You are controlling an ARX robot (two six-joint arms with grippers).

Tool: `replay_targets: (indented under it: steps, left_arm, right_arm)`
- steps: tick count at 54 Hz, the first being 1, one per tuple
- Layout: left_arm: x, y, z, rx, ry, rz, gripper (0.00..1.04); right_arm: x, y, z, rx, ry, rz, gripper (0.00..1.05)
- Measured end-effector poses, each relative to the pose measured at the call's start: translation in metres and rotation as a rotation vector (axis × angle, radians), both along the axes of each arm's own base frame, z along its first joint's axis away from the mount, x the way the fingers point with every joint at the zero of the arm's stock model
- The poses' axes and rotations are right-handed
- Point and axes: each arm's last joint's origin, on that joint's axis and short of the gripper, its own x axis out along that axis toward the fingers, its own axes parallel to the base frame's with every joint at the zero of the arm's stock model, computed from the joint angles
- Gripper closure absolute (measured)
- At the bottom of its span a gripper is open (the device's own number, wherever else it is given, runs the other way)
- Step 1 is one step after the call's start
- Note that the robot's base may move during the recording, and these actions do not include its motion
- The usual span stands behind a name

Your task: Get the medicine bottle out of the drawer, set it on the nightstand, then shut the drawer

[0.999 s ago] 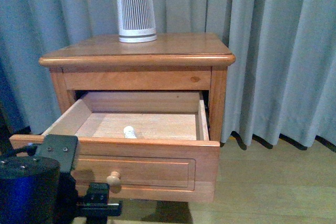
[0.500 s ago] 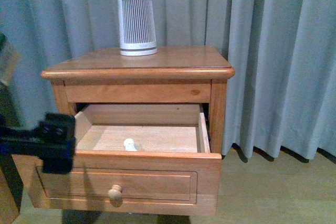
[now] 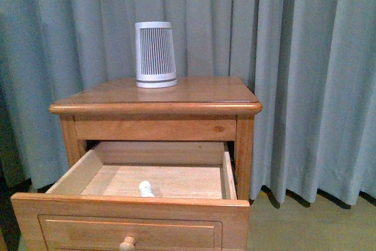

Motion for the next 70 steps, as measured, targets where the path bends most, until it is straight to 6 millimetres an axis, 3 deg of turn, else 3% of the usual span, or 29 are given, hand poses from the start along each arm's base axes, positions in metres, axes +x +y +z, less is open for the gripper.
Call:
replay_targets:
  steps: [11,19,25,38,58,70]
  left_arm:
    - [-0.009,0.003,-0.020,-0.073,-0.010,-0.007,0.08]
    - [-0.010,0.011,-0.031,-0.152,-0.181,-0.152,0.35]
    - [-0.009,0.025,-0.043,-0.149,-0.176,-0.143,0.59]
    - [-0.009,0.027,-0.043,-0.149,-0.183,-0.142,1.02]
    - [-0.009,0.027,-0.043,-0.147,-0.183,-0.142,1.01]
    - [-0.009,0.027,-0.043,-0.146,-0.183,-0.142,0.58]
  right_arm:
    - [0.000,0.000,0.000,0.000,0.000,0.000,0.07]
    - [0.000,0.000,0.000,0.000,0.000,0.000,0.07]
    - [0.000,0.000,0.000,0.000,0.000,0.000,0.07]
    - [0.000,0.000,0.000,0.000,0.000,0.000,0.07]
    - [0.000,0.000,0.000,0.000,0.000,0.000,0.07]
    - [0.000,0.000,0.000,0.000,0.000,0.000,0.07]
